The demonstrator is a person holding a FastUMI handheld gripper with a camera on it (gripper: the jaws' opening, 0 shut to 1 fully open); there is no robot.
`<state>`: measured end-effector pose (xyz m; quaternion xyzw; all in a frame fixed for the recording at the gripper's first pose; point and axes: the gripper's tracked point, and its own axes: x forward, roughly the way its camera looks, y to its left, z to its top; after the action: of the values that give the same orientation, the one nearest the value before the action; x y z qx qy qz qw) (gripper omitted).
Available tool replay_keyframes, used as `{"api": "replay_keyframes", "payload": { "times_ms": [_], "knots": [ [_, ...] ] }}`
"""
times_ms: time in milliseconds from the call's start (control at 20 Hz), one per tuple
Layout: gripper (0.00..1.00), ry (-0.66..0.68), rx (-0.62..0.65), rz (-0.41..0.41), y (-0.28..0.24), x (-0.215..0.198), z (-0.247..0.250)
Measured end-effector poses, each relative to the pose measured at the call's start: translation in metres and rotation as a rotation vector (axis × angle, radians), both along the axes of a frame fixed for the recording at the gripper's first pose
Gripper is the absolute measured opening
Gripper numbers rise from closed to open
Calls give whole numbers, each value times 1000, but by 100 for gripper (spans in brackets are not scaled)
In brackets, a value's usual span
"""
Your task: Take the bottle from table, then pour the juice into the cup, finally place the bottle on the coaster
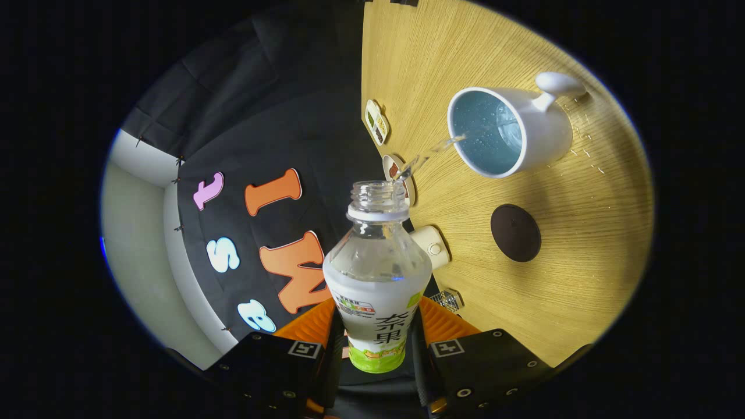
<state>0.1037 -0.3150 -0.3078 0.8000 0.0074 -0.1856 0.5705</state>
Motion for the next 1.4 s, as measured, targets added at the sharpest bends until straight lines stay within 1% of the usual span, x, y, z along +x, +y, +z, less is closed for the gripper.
{"api": "replay_keyframes", "payload": {
  "times_ms": [350, 650, 900, 1150, 1400],
  "knots": [
    [54, -8, 44, -13, -1, -1, -1],
    [53, -12, 58, -13, -2, 2, 3],
    [54, -36, 107, -44, -8, 1, 7],
    [54, -48, 128, -51, -12, 4, 15],
    [54, -68, 183, -76, -15, 4, 20]
  ]
}}
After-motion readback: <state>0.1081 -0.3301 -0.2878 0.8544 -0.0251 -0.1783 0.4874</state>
